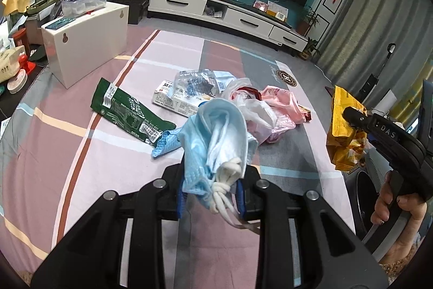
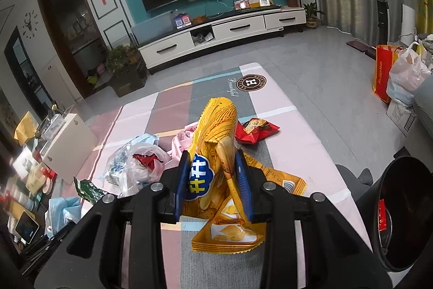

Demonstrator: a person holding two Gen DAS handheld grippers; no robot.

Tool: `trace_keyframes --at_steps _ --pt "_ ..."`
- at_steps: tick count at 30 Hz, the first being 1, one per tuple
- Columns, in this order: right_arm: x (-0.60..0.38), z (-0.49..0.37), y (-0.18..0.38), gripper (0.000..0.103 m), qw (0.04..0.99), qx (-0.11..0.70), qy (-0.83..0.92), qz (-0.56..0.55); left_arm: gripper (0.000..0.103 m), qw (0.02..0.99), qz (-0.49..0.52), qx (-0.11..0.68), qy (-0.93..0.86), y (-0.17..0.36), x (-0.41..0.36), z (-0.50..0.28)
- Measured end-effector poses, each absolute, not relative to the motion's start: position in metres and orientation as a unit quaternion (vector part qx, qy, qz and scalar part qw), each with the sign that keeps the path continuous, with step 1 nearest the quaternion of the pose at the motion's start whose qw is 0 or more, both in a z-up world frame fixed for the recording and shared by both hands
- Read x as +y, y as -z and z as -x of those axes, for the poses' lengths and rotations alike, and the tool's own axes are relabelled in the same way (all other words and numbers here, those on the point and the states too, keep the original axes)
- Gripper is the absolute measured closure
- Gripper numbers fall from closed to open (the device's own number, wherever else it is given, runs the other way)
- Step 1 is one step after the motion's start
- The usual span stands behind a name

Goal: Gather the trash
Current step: 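Lift the yellow snack bag and blue mask off the table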

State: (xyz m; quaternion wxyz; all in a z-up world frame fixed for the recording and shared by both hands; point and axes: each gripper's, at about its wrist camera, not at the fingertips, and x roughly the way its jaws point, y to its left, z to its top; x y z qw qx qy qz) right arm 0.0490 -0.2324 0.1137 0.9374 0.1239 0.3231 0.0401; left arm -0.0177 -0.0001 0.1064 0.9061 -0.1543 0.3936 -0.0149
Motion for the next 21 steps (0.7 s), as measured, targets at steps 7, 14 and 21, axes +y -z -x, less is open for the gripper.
trace_keyframes --at_steps 7,14,21 --pt "-0.236 -0.046 -0.116 0.069 0.938 0.318 -0.043 -0.129 0.074 0.912 0.139 0.386 0.015 -0.110 -0.006 0.020" --pt "-0.238 -0.043 -0.118 0.069 0.939 0.316 -0.045 -0.132 0.074 0.918 0.124 0.376 0.015 -0.114 -0.011 0.023" --pt "-0.239 -0.041 -0.120 0.069 0.941 0.309 -0.039 -0.130 0.074 0.921 0.124 0.368 0.017 -0.118 -0.012 0.027"
